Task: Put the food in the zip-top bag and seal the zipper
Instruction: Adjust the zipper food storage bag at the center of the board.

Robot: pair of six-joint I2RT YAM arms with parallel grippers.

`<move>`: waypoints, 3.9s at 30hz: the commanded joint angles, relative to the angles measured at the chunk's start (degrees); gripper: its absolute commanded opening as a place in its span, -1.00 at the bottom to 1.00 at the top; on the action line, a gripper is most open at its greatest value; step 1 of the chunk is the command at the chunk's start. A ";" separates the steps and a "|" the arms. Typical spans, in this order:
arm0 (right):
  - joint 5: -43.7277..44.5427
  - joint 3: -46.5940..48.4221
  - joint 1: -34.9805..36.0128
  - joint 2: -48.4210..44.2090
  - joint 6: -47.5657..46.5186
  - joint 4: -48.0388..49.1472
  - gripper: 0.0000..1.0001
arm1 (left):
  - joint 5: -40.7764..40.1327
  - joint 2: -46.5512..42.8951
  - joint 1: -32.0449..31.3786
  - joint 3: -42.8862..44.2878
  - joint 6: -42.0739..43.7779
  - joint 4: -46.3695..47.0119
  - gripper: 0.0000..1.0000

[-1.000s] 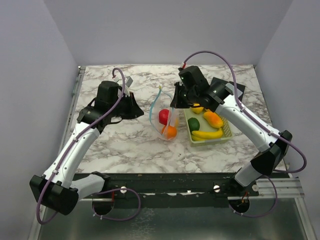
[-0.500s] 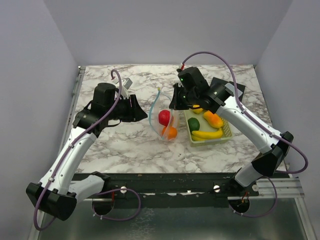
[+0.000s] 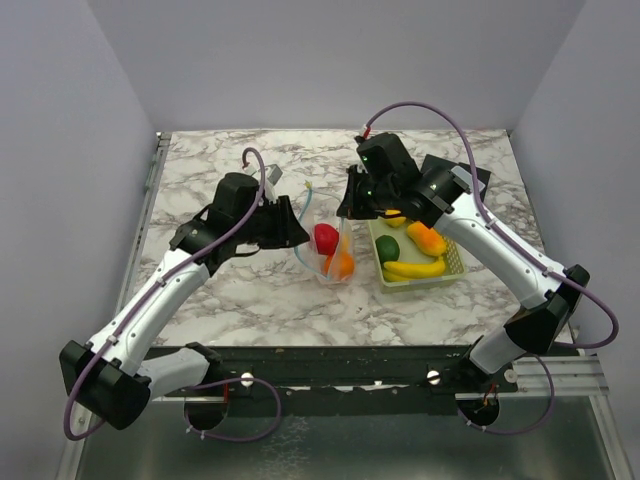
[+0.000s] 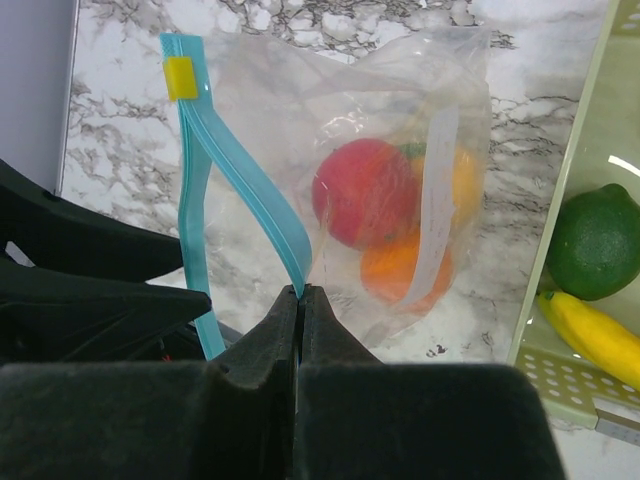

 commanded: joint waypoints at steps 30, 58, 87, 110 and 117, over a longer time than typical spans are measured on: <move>1.96 -2.85 0.60 -4.98 3.27 2.07 -0.99 | -9.77 -5.81 -3.91 -5.32 -11.61 9.91 -1.00; 0.04 -6.41 1.20 3.60 0.49 0.47 -0.99 | -11.12 3.07 -3.68 3.56 0.29 -5.73 -1.00; 2.90 -16.73 6.11 -2.53 8.50 11.91 -0.18 | -10.86 -1.44 -3.59 -2.66 -4.41 0.29 -1.00; 11.41 -5.13 8.73 -3.90 7.31 1.96 -0.99 | -11.06 -2.01 -3.56 8.76 -0.86 -7.99 -1.00; 11.27 -15.82 7.55 -0.10 8.00 7.64 -0.99 | -11.78 -1.31 -3.56 -5.28 -1.68 2.90 -1.00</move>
